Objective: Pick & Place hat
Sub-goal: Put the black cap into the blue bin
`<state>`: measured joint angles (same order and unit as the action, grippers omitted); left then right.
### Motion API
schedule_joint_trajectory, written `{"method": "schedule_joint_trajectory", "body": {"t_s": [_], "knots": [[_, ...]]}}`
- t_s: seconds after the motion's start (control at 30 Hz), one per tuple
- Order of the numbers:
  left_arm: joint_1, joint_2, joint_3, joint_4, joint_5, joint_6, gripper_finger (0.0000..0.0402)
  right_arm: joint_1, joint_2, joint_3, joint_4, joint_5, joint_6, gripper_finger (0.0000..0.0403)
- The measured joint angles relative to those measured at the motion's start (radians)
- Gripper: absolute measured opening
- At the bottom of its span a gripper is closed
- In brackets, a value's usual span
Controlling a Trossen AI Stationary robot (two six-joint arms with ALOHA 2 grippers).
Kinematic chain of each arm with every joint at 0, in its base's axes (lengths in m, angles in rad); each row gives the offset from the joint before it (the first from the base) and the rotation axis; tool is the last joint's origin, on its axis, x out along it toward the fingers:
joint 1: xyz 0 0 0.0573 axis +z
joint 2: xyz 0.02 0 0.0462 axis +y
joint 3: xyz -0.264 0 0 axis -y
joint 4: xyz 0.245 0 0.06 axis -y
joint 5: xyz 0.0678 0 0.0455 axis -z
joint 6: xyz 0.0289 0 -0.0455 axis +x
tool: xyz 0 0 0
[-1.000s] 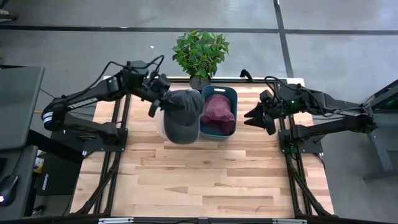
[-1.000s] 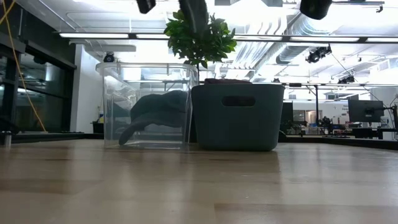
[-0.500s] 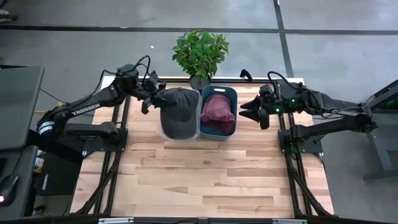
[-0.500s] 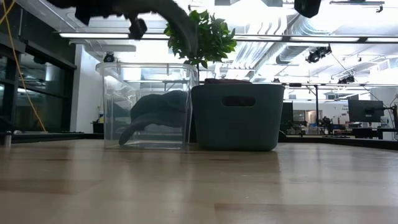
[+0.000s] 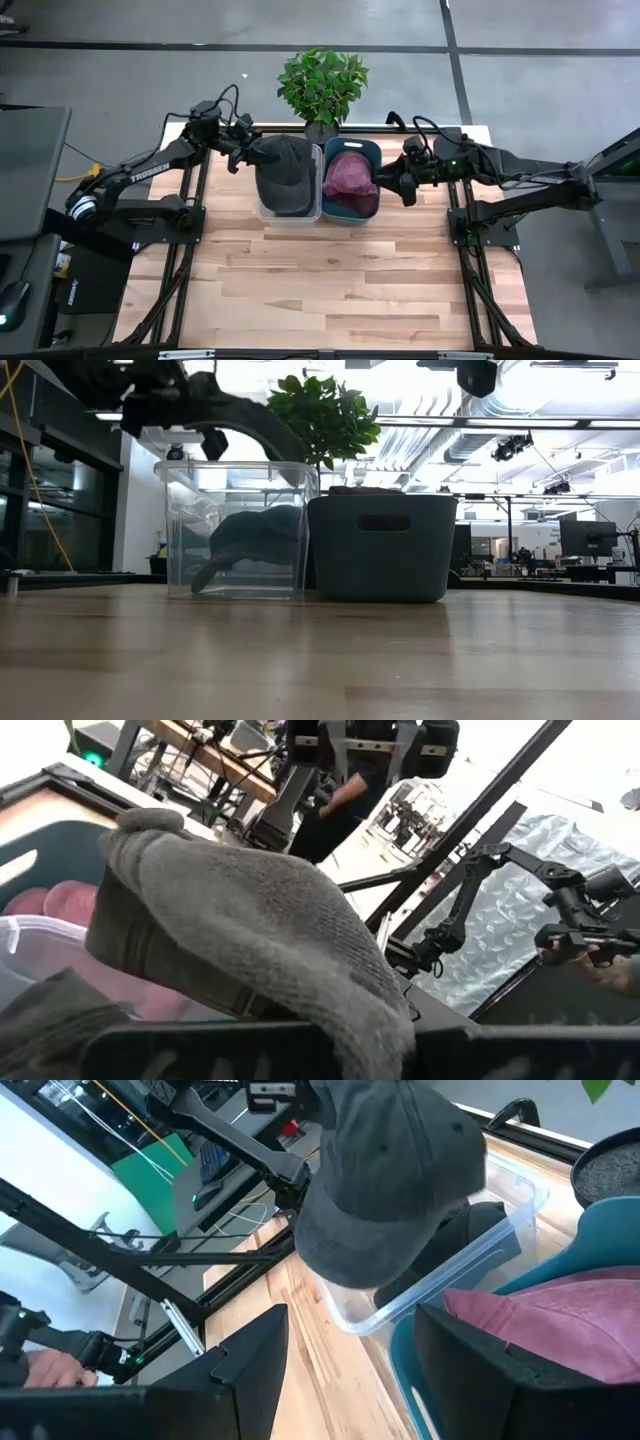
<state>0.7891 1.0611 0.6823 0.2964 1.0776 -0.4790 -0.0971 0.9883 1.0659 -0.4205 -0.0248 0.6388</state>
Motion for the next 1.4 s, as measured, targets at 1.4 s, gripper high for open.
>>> {"method": "schedule_joint_trajectory", "body": {"t_s": [1.4], "knots": [[-0.004,0.203,0.000,0.007,-0.053,0.007,0.0000,0.000,0.014,0.000,0.022,0.041,0.016,0.0209]]}}
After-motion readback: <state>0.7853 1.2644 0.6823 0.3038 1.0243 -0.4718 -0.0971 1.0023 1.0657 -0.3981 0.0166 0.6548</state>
